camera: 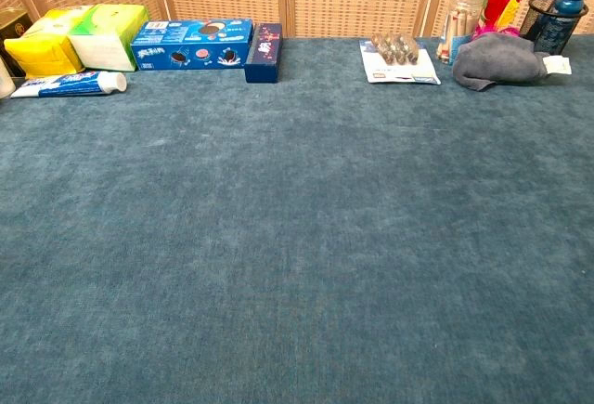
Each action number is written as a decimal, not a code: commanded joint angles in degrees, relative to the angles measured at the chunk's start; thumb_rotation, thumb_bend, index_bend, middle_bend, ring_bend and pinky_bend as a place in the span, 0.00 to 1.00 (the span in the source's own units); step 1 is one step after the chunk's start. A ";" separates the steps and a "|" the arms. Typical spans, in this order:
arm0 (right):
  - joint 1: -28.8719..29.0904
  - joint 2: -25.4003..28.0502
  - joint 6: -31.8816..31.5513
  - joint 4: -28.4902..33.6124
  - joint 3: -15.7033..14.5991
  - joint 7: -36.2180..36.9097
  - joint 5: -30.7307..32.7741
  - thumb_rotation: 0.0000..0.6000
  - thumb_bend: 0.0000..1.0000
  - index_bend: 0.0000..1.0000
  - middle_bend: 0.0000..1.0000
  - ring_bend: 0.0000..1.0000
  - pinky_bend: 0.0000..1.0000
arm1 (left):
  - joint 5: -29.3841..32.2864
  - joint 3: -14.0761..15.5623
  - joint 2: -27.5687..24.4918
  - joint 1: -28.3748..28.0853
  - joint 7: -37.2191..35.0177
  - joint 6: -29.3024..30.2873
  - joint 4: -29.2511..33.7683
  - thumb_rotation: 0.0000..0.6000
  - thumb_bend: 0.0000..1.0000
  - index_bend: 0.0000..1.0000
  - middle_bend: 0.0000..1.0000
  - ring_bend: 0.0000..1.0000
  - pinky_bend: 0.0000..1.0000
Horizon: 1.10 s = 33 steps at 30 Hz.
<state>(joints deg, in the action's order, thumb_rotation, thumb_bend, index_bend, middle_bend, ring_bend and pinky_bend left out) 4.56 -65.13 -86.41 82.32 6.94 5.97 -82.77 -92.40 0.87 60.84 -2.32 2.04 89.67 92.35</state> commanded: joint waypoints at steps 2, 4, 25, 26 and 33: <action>0.06 -0.22 -0.05 -0.19 0.01 -0.37 -0.11 0.00 0.00 0.04 0.00 0.00 0.00 | -0.02 -0.04 -0.06 0.02 -0.08 0.07 0.05 0.18 0.00 0.03 0.00 0.00 0.00; 0.02 -0.28 -0.11 -0.31 0.02 -0.39 -0.09 0.00 0.00 0.04 0.00 0.00 0.00 | 0.13 -0.11 -0.07 0.06 0.06 0.09 0.06 0.19 0.00 0.03 0.00 0.00 0.00; 13.24 -7.26 4.85 2.08 3.09 4.50 -11.73 0.00 0.00 0.71 0.82 0.81 0.79 | 1.94 -0.89 -0.95 -0.62 -1.90 -1.56 0.25 0.19 0.00 0.06 0.00 0.00 0.00; 14.57 -8.32 5.55 1.86 3.07 6.25 -12.64 0.00 0.00 0.76 0.87 0.86 0.88 | 2.11 -0.90 -0.97 -0.69 -1.99 -1.81 0.25 0.18 0.00 0.07 0.00 0.00 0.00; 21.32 -14.99 8.43 -1.28 4.88 26.04 -12.36 0.00 0.00 1.00 1.00 1.00 1.00 | 2.66 -1.10 -1.04 -0.83 -2.34 -2.19 0.17 0.18 0.00 0.08 0.00 0.00 0.00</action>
<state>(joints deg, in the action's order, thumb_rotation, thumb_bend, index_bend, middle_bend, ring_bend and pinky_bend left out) 22.47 -76.07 -79.54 82.75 10.50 20.72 -95.59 -89.77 -0.21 59.81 -3.15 -0.28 87.48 92.54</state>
